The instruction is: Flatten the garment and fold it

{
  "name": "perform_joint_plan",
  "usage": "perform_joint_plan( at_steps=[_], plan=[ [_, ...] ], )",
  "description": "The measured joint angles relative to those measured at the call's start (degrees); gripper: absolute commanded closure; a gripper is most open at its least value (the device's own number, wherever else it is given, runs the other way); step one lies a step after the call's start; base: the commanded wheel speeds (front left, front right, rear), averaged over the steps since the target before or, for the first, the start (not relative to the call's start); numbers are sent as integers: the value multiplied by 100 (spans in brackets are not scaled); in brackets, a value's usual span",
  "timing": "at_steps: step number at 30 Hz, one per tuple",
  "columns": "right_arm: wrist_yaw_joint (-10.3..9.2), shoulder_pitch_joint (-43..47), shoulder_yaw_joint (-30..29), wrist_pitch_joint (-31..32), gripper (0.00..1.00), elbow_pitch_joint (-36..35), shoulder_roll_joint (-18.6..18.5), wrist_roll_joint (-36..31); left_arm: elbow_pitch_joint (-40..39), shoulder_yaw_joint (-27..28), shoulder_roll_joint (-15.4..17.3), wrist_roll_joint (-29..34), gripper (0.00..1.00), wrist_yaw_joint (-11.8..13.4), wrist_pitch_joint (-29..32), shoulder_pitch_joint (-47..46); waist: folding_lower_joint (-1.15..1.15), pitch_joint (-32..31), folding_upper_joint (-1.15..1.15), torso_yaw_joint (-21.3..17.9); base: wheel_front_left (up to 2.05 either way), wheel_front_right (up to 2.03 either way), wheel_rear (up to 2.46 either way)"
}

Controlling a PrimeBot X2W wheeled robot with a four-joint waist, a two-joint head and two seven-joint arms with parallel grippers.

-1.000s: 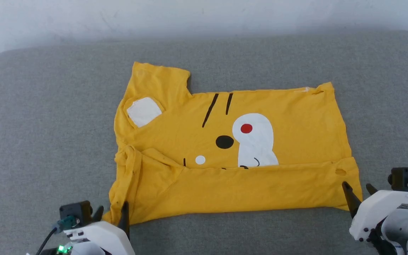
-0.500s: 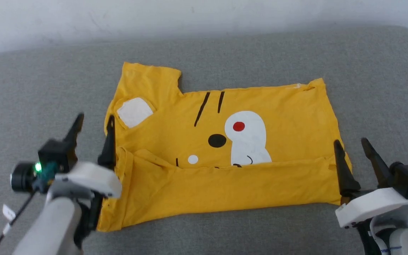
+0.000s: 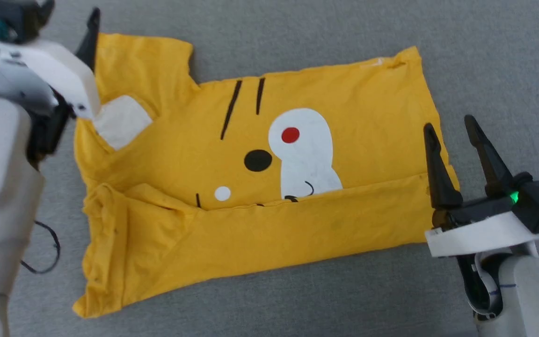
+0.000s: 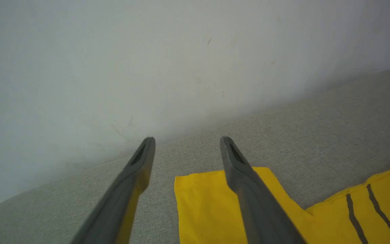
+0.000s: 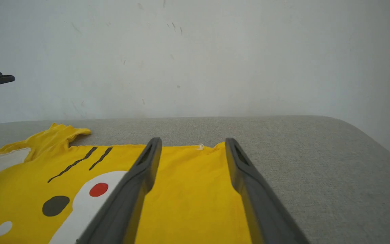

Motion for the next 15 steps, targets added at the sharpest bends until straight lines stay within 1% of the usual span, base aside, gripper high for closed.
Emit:
perform_joint_plan(
  at_steps=[1,4,8,10,13,15],
  plan=[
    [0,-64,38,-19,0,4,9,22,120,31,26,-40,0,-13,126,-175,0,93,0,-47,0,0,0],
    [0,-228,169,-62,0,-3,34,33,472,78,157,-177,0,-99,751,-646,0,366,0,-201,0,0,0],
    [1,-341,205,-132,0,2,82,83,775,216,265,-442,0,-91,1570,-1082,0,706,0,-414,0,0,0],
    [1,-376,237,-155,0,30,86,114,901,243,330,-502,0,21,2070,-1252,0,861,0,-516,0,0,0],
    [1,-444,305,-200,0,60,100,120,936,250,411,-548,0,326,2808,-1307,-1,1064,0,-670,0,0,0],
    [1,-453,327,-234,0,83,115,144,899,248,476,-586,0,478,3229,-1304,0,1171,0,-767,0,0,0]
  ],
)
